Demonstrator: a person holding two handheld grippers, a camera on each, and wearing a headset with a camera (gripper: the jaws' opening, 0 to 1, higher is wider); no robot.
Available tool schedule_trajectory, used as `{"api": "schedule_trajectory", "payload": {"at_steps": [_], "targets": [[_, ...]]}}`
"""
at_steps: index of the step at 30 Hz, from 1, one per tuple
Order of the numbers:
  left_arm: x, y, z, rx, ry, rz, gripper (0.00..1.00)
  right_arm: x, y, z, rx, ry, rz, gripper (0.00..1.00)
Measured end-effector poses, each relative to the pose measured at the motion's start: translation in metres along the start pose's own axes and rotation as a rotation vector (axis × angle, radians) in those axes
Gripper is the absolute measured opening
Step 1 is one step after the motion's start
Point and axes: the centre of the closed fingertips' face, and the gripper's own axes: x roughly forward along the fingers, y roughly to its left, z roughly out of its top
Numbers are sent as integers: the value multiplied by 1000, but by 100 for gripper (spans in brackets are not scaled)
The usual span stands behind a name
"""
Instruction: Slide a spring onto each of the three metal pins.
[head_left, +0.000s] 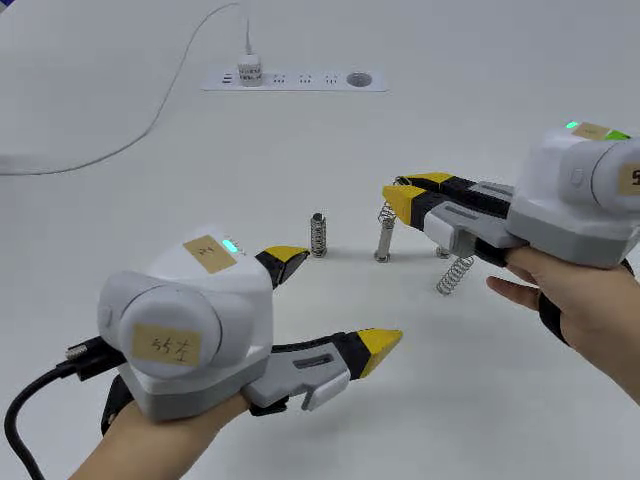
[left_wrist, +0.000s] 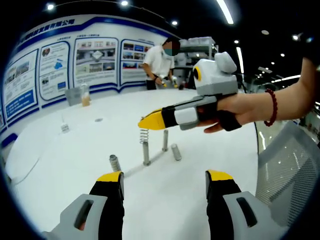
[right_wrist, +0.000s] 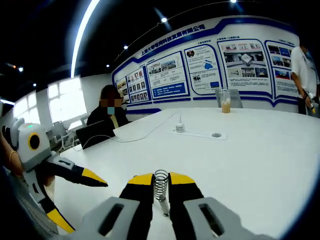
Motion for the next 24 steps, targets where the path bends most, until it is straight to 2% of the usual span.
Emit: {"api": "schedule_trajectory", "payload": {"at_steps": [9,12,24], "targets": [[0,0,1,0,-4,4,68,-1,-1,2,-24,2,-4,12],[-1,1,1,-1,-5,7,68,-1,-1,-1,-69,21,-9,12],[-1,3,0,-7,0,9,68,5,3,-10,-128,57,-3,12]]}}
